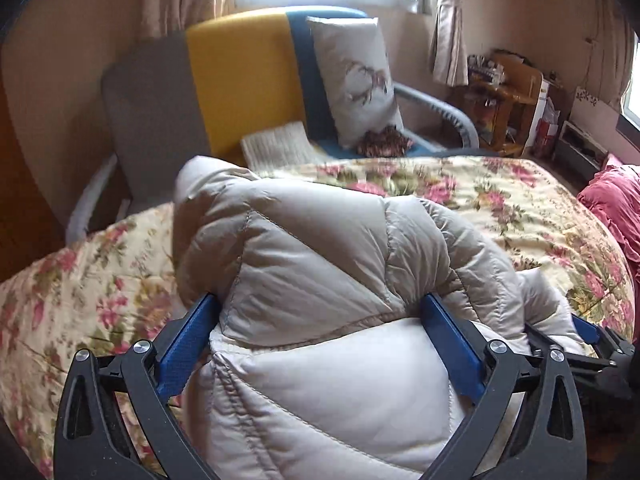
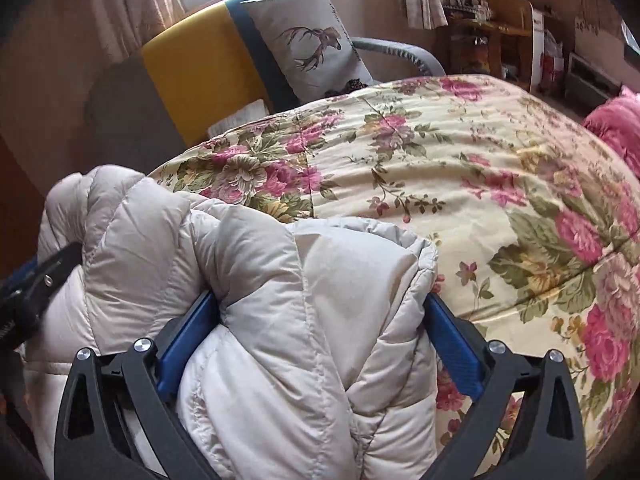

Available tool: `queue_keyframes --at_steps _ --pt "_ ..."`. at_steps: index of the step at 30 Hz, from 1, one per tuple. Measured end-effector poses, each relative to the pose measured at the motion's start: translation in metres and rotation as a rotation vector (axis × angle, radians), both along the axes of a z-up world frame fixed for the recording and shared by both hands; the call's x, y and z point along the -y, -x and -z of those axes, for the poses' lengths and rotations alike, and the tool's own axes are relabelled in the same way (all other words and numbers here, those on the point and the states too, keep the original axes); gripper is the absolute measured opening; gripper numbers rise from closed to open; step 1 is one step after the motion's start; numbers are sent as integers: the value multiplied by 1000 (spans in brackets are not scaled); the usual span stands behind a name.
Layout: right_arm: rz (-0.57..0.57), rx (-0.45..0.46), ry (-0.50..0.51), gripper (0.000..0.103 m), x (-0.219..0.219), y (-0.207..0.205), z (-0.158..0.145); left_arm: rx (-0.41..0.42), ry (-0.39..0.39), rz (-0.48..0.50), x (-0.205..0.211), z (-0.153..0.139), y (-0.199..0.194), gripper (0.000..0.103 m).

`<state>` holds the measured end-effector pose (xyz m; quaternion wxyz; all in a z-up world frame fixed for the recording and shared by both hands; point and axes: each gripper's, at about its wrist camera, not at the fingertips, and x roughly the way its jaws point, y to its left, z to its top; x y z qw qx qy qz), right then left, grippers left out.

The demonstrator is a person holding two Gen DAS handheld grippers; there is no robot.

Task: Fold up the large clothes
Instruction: 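Lift the beige jacket bundle with both tools and roll it over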

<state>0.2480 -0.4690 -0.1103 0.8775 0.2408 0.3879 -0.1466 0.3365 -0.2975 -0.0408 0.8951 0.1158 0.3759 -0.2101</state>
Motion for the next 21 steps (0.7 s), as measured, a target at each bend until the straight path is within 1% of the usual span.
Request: queue_keyframes --at_steps 2,4,5,9,13,16,18,19,21 --pt "3 5 -86 101 10 2 8 7 -31 8 6 8 -3 100" --pt "9 6 -125 101 15 2 12 20 -46 11 11 17 -5 100" --pt "11 4 -140 101 16 1 13 14 -45 9 12 23 -9 100" --pt "30 -6 -141 101 17 -6 14 -23 -8 8 9 40 -26 100" --pt "31 -11 -115 101 14 -11 15 -44 6 9 5 43 -30 100" --pt "20 9 -106 101 12 -7 14 -16 18 2 -3 35 -17 100" --pt "13 31 -107 101 12 -3 14 6 39 18 -15 26 1 100" --pt "11 41 -113 101 13 0 14 6 60 29 -22 22 10 100" --pt "10 56 -128 101 15 3 15 -11 131 45 -42 15 31 100"
